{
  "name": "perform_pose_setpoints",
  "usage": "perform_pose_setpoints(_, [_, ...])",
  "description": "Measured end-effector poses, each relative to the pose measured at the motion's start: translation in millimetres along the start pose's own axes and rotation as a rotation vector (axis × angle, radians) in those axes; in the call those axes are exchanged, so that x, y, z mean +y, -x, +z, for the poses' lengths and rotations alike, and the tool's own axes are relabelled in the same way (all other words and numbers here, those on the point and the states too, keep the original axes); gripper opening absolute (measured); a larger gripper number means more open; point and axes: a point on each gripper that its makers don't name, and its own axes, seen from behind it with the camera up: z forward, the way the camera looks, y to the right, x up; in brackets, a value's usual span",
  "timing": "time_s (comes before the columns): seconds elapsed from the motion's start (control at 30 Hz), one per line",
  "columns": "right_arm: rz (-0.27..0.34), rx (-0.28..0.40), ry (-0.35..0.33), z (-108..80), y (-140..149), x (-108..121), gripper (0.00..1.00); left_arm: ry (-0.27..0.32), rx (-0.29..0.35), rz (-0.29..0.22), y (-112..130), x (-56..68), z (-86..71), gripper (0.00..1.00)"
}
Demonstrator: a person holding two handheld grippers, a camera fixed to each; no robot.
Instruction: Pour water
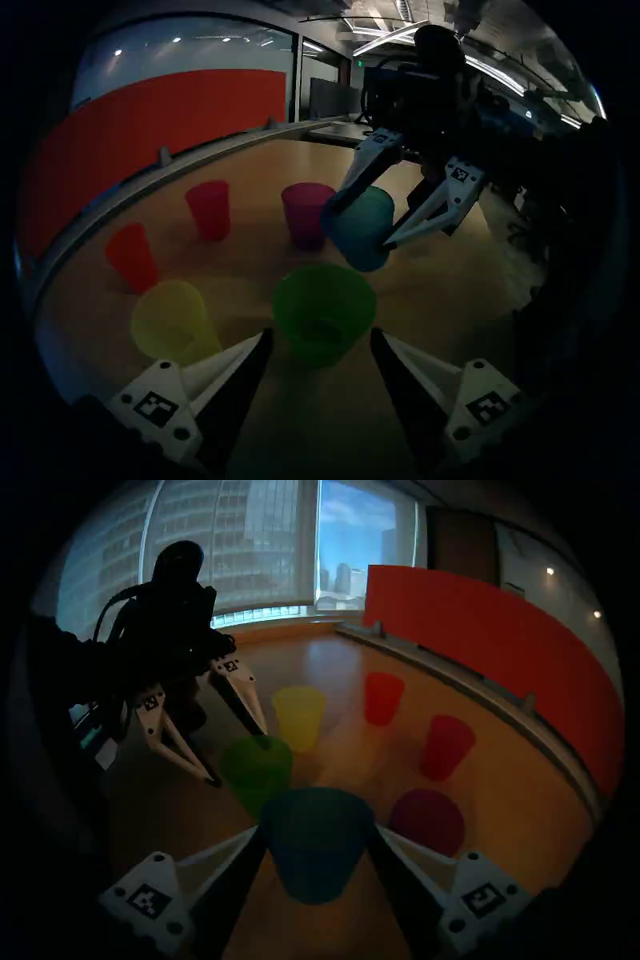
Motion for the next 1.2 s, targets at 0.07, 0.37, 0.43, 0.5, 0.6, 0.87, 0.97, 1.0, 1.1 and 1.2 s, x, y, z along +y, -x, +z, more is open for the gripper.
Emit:
perform_pose_setpoints(0.07, [-0.001, -0.001, 0.000, 0.8, 4, -1, 0.89, -0.003, -0.003, 0.000, 2, 0.1, -1.5, 0.89])
perform_pose_setpoints(0.37, [-0.015, 0.003, 0.011, 3.9, 13, 1, 0.90, -0.029, 0.006, -0.025, 7, -3.5, -10.2, 0.89])
perform_pose_setpoints(0.43, [-0.017, 0.001, 0.012, 4.7, 15, 1, 0.90, -0.035, 0.006, -0.032, 8, -4.6, -11.8, 0.89])
perform_pose_setpoints(0.5, [-0.019, 0.000, 0.014, 5.3, 17, 1, 0.90, -0.041, 0.005, -0.039, 9, -5.5, -13.4, 0.89])
perform_pose_setpoints(0.6, [-0.022, 0.002, 0.018, 5.9, 20, 2, 0.90, -0.044, 0.007, -0.047, 9, -5.7, -15.6, 0.89])
perform_pose_setpoints(0.87, [-0.016, 0.014, 0.019, 0.4, 26, 2, 0.91, -0.042, 0.015, -0.081, 8, -3.2, -17.9, 0.89])
perform_pose_setpoints(0.97, [-0.014, 0.014, 0.022, -3.1, 28, 2, 0.91, -0.043, 0.017, -0.082, 8, -2.0, -19.2, 0.89])
perform_pose_setpoints(1.0, [-0.012, 0.013, 0.024, -4.5, 30, 2, 0.91, -0.045, 0.018, -0.082, 8, -1.7, -19.8, 0.89])
perform_pose_setpoints(1.1, [-0.004, 0.011, 0.030, -8.1, 34, 3, 0.91, -0.048, 0.019, -0.080, 7, -0.5, -21.5, 0.89])
perform_pose_setpoints(1.2, [0.003, 0.007, 0.038, -11.3, 38, 4, 0.91, -0.043, 0.021, -0.081, 7, 2.8, -22.8, 0.89])
